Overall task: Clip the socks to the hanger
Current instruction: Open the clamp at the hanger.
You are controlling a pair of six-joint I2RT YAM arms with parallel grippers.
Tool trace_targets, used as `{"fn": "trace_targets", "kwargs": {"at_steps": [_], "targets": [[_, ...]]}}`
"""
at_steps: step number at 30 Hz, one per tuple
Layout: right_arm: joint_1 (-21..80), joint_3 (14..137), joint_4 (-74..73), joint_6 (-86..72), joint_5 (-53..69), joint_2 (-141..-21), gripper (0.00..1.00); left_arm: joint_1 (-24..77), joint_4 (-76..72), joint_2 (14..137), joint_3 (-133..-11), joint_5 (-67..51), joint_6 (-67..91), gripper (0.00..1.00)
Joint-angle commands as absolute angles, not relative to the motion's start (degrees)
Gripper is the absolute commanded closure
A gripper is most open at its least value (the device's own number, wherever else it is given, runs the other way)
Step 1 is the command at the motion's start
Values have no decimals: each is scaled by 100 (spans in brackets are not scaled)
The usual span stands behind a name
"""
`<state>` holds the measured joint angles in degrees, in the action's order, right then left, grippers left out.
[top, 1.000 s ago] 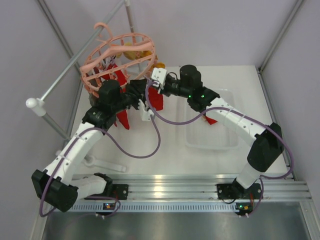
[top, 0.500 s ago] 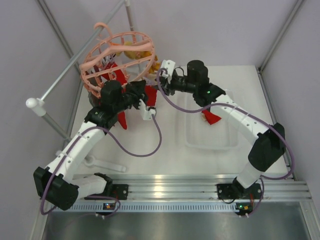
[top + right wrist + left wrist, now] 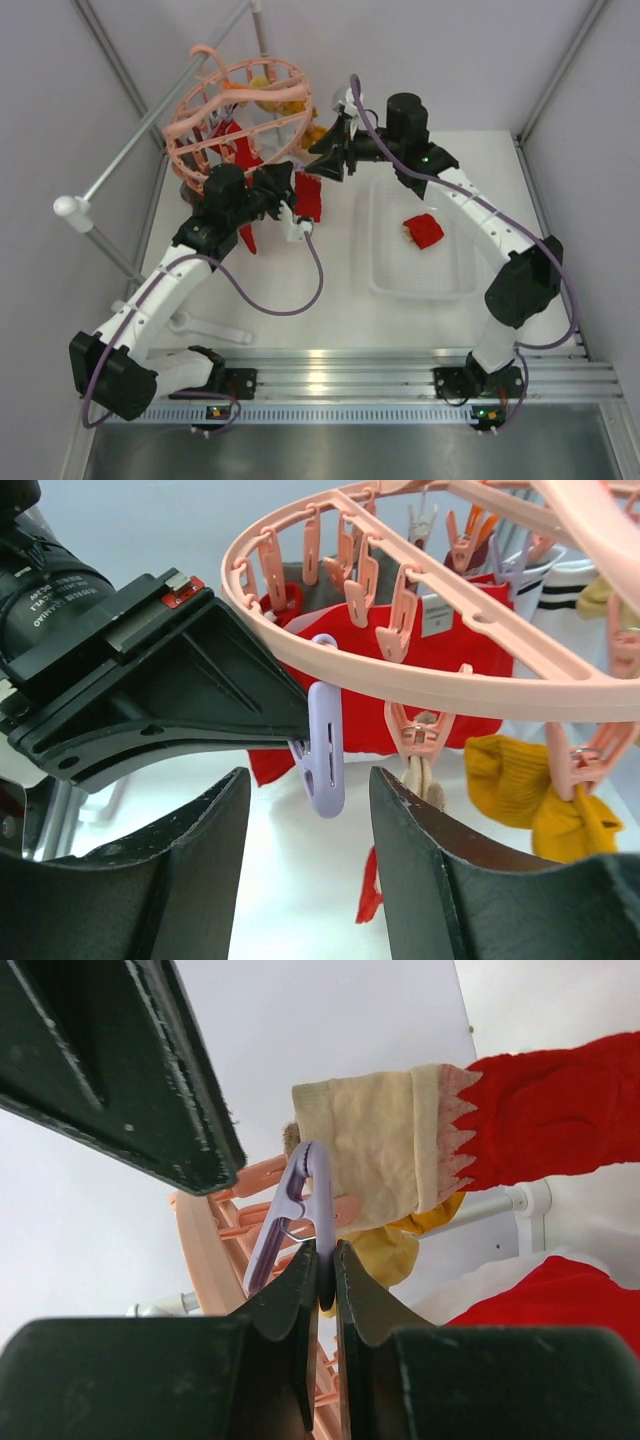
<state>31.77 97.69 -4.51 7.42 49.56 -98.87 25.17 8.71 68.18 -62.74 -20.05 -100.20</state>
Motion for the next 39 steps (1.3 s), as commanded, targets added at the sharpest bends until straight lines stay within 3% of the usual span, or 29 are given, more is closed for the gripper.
{"fn": "trace_targets", "kwargs": {"at_steps": [1,9,12,13,15,17,24,29,39], "targets": [[3199,10230,-659,492,5370,-10133,50,2531,492,6803,-6240,-2224,-10178,100],[3208,10459,-809,492,5379,-10415,55,2531,360,6767,-6144,-2303,-10257,100],[3199,10450,-712,422,5431,-10415,66,2531,334,6759,-6126,-2312,-10292,100],[3208,10415,-677,413,5440,-10398,76,2531,325,6759,-6109,-2320,-10318,100],[3199,10398,-633,387,5458,-10380,84,2531,273,6750,-6073,-2329,-10362,99],[3208,10397,-624,378,5449,-10371,99,2531,272,6733,-6029,-2346,-10415,97],[3199,10319,-413,185,5353,-10301,100,2531,255,6574,-5959,-2294,-10582,79],[3199,10275,-387,176,5265,-10248,100,2531,264,6355,-5871,-2373,-10749,56],[3182,10266,-395,228,5089,-10239,100,2531,571,6425,-6143,-2452,-10951,49]]}}
